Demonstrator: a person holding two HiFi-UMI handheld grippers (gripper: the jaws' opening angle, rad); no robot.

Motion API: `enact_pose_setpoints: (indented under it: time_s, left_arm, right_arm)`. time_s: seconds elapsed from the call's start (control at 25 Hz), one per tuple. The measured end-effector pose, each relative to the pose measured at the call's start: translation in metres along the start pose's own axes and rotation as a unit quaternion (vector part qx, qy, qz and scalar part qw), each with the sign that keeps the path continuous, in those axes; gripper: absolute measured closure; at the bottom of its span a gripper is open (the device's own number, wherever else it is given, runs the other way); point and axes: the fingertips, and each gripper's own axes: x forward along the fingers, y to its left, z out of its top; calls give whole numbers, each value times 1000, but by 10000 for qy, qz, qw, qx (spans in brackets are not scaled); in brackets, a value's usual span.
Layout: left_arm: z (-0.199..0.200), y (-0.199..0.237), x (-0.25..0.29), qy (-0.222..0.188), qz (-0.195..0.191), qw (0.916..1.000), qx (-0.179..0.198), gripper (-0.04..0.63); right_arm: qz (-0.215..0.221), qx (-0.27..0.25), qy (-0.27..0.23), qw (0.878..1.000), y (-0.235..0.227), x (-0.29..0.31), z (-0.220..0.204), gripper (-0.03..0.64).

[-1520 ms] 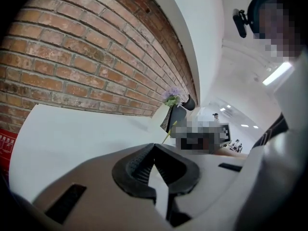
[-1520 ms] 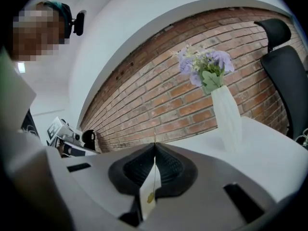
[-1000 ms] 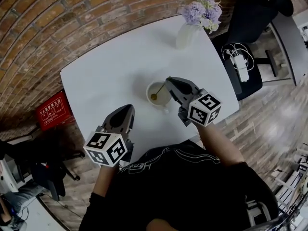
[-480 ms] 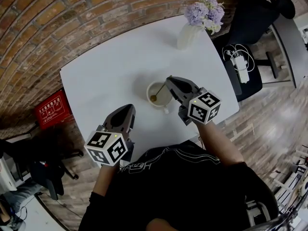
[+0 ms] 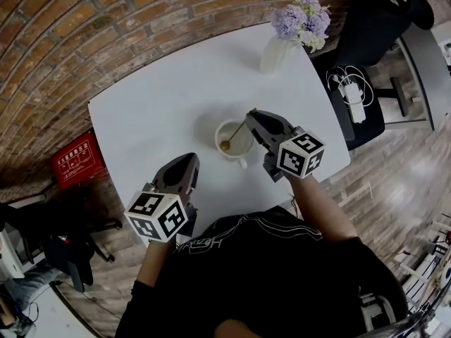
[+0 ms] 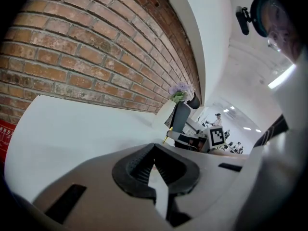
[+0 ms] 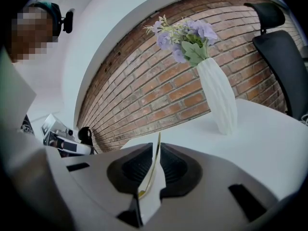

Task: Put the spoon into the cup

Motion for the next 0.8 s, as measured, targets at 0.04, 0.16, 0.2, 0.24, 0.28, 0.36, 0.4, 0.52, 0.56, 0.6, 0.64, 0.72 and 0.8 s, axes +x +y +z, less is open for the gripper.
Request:
enact_pose_setpoints:
  time_s: [0.04,0.16,0.2,0.24,0.28,0.36,0.4,0.52,0.56,0.6,0.64,0.72,0.8]
  left_arm:
    - [0,0,0,-5,1,10000,-3,591]
    - [2,-1,-2,-31,11,10000,3,591]
    - [2,-2,-3,-43,11,10000,8,591]
    - [2,-3,-4,-57,9,10000,15,591]
    - [2,-4,-5,-72,7,10000,25,591]
    - [2,-8,-9,-101,6,9999,53,591]
    - [1,-10,-11,-114,4,9999,71,592]
    - [-1,-16,-19,-151,-8,9998,122,591]
    - [-2,-18,-22,-169,-8,9998,141,591]
    - [-2,-21,-26,-193,-8,9997,162,591]
    - [-3,-24,-29,-221,-8,9996,187,591]
    - [-3,-30,-37,-286,-15,9993,250,591]
    - [-5,-39,-47,-342,-30,9989,322,591]
  right_arm:
    - [-2,19,19,10000,-1,0,-1,597]
    - [-63,67,48,9999,-4,-1,-1,538]
    - [-111,72,27,9999,-6,-3,0,526]
    - [-155,72,-8,9999,-8,-5,1,517]
    - [-181,71,-51,9998,-9,-8,3,512]
    - [-191,61,-148,9997,-10,-16,7,511]
    - [-210,51,-198,9996,-10,-21,9,503]
    - [-268,63,-381,9989,-7,-39,19,502]
    - [-251,74,-453,9986,-3,-45,23,502]
    - [-212,73,-525,9984,3,-51,27,503]
    - [-153,54,-593,9981,9,-57,31,503]
    - [33,-48,-683,9977,27,-68,36,506]
    - [264,-163,-704,9970,46,-78,36,512]
